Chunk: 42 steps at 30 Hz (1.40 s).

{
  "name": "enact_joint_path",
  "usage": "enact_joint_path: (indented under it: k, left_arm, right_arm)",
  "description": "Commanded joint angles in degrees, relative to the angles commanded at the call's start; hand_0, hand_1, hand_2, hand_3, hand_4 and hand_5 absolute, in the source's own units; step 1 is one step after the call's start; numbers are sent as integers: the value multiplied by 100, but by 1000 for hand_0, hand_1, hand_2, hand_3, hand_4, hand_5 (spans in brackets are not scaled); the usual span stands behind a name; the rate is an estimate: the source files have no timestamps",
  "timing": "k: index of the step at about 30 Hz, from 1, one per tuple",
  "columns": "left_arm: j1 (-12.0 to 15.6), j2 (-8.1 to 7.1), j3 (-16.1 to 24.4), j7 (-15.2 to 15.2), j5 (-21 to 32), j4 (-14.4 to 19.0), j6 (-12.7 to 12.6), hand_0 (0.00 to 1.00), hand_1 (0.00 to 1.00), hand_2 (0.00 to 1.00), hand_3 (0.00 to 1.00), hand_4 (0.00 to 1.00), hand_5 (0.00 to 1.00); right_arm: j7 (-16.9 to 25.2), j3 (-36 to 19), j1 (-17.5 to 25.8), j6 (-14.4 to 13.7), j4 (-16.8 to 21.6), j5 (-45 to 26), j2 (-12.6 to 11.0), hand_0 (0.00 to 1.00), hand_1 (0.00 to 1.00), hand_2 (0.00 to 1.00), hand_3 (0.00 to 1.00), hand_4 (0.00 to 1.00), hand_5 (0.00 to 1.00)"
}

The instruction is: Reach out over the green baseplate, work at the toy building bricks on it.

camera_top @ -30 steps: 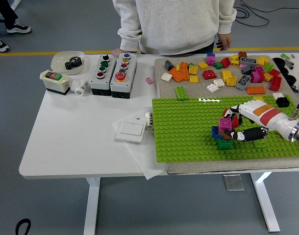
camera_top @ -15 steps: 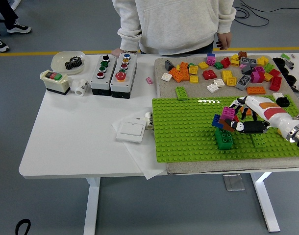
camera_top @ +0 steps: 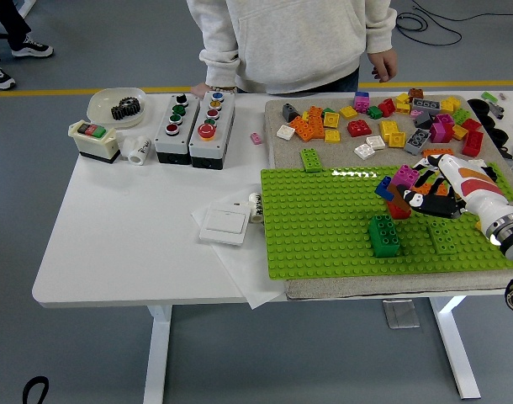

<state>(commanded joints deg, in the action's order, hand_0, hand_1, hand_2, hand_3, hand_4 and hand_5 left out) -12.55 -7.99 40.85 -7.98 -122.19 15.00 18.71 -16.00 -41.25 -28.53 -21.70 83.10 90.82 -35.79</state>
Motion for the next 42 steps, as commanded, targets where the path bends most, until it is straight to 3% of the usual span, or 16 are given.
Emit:
enact_joint_path:
  k: [8,14,19,22,28,35,42]
  left_arm:
    - [26,-20,36,-44,-36,-7,13,747,749,713,597,667,600]
    - [21,-31,53,-67,-55,-10,24,747,753,710,596,666,600]
    - [15,-32,52,-73,-48,-10,32,747,753,710,596,666,600]
    - [10,-32,66,-58,-69,-10,37,747,751,711,597,667,601]
    - [6,-14,55,-20,-54,-10,32,749,752,711,596,666,600]
    - [-10,0,9,34,-3,-3,29,750,759,712,596,666,600]
    - [-32,14,-58,71,103,4,17,749,757,712,597,667,601]
  right_arm:
    - [-272,-464,233,159,84,129,274,94,302,490,506,726,458]
    - [-119,-520,282,254,178,-28,206,96,304,490,508,717,452]
    - [582,-371,288,564,280,-348,-71,96,304,490,508,717,452]
    - [1280,-182,243,881,234,-397,-330,122,318,494,509,707,452]
    - [2509,206,77,922,-60,-185,-579,142,335,496,511,709,461]
    - [2985,452,-121,952,-357,-300,-610,139,338,496,508,705,462]
    - [3545,771,-413,1164,-914,-314,-604,146,349,500,506,710,463]
